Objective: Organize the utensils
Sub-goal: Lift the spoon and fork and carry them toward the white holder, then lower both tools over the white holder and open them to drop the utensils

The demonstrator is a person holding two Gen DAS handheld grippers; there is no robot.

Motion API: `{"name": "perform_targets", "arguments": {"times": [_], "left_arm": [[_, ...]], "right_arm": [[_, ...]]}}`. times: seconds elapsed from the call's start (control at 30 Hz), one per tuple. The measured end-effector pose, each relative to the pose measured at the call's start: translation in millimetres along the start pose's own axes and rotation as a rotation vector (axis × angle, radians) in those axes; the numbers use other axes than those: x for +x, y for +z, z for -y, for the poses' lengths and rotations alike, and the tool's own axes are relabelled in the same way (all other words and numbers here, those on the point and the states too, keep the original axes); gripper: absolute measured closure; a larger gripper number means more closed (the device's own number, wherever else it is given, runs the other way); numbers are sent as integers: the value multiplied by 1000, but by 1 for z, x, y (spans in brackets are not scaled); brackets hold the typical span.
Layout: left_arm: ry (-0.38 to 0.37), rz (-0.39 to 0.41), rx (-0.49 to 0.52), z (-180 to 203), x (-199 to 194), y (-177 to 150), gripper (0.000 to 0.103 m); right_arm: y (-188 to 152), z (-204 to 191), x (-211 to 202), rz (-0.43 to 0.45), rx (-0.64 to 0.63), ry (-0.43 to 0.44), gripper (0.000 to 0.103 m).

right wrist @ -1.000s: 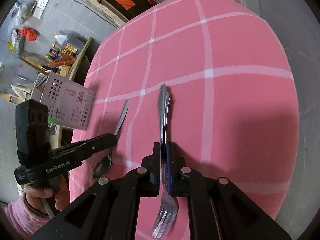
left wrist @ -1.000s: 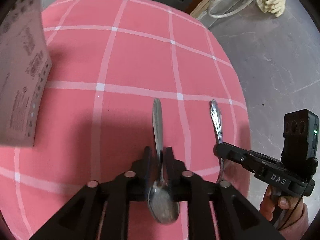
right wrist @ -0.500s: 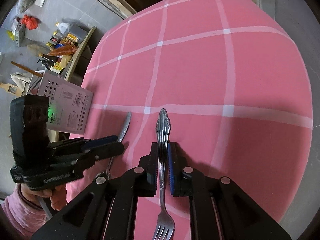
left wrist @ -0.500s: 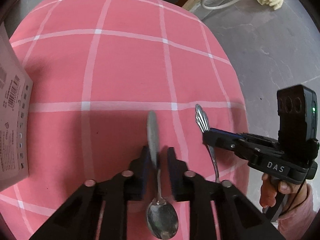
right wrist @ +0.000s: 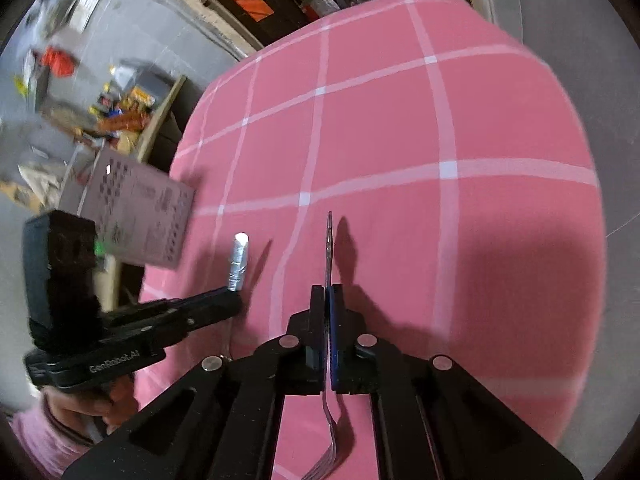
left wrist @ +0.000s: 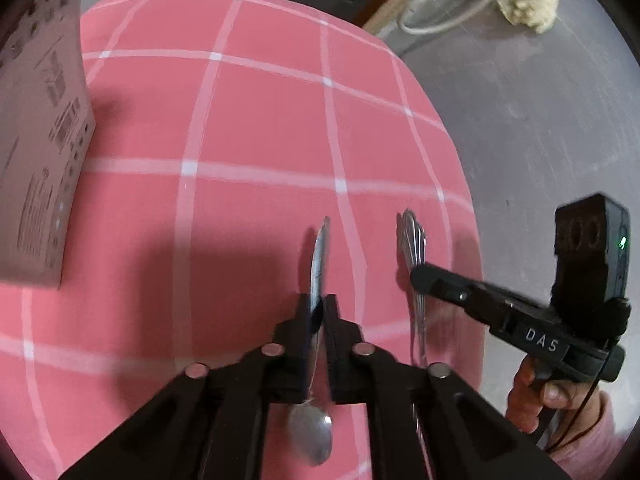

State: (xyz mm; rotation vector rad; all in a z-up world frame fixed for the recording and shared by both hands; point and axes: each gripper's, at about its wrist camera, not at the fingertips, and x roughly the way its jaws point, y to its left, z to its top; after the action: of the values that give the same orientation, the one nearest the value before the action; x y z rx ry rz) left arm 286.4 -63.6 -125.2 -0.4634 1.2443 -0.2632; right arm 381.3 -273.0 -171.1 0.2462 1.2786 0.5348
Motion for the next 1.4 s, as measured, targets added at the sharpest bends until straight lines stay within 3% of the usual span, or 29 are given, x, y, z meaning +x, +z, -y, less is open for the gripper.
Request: {"name": "perform_targets", "arguments": {"times": [0.13, 0.47, 0.53, 0.6, 0.67, 0.77, 0.93, 1.07, 1.4], "left_arm": [[10, -31, 40, 1, 0, -16, 100], [-14, -43, 24, 0, 5, -23, 100], [-66, -40, 4, 2, -2, -20, 100], [-107, 1, 3, 8, -13, -18, 100], [-121, 49, 8, 11, -30, -17, 100], [-115, 147, 32, 18, -62, -16, 100], [-1, 315, 119, 39, -112, -11, 100], [47, 403, 159, 49, -143, -1, 100], [-11, 591, 180, 47, -212, 17, 100]], "right_arm": [[-12, 5, -3, -14, 12, -18, 101], [-22, 4, 0, 3, 1, -64, 101], [-23, 8, -5, 1, 50, 11, 101], [-27, 17, -24, 66, 151, 153, 101], [-29, 16, -46, 131, 148, 181, 101], [-33, 4, -78, 225, 68, 172, 101], [-41, -21, -122, 380, -63, 107, 101], [-39, -40, -157, 516, -126, 44, 101], [-6, -96, -225, 736, -252, 69, 101]]}}
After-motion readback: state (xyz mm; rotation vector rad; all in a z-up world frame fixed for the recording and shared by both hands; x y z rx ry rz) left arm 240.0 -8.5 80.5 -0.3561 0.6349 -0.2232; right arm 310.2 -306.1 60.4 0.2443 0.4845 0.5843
